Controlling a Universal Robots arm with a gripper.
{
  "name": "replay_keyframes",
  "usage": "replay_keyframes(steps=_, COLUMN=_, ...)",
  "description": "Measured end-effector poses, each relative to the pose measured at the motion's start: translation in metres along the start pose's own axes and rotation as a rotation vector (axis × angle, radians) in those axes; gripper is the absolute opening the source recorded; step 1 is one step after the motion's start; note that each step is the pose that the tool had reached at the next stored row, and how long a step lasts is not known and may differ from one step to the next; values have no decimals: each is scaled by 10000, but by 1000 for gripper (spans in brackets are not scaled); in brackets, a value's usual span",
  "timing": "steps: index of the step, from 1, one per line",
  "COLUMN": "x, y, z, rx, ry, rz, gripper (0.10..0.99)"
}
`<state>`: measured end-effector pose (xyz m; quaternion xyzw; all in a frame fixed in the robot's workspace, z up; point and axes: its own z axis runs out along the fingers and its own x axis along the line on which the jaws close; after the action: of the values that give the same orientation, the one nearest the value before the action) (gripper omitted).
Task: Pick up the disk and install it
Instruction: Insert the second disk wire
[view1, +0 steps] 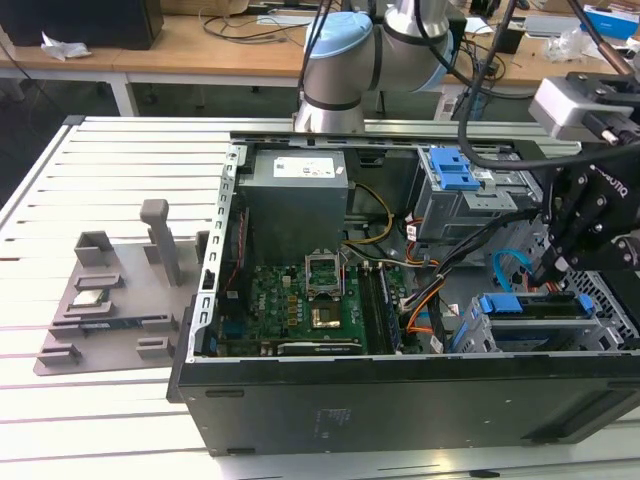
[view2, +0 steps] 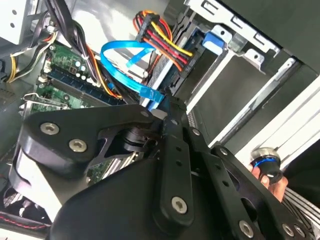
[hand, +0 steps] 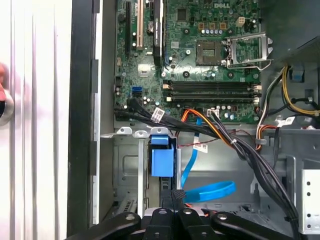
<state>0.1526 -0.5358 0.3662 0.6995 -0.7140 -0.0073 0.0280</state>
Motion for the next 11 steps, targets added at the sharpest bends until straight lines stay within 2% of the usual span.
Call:
replay_keyframes(steps=4, x=27, y=-24, z=42, rx=-1, ry=0, rz=5, gripper=102)
replay_keyframes(steps=8, x=125, y=-42, z=76, rx=-2, ry=0, rz=16, gripper=102)
replay_keyframes(steps=11, x=153, y=-80, z=113, rx=-3, ry=-3, rz=19, gripper=102)
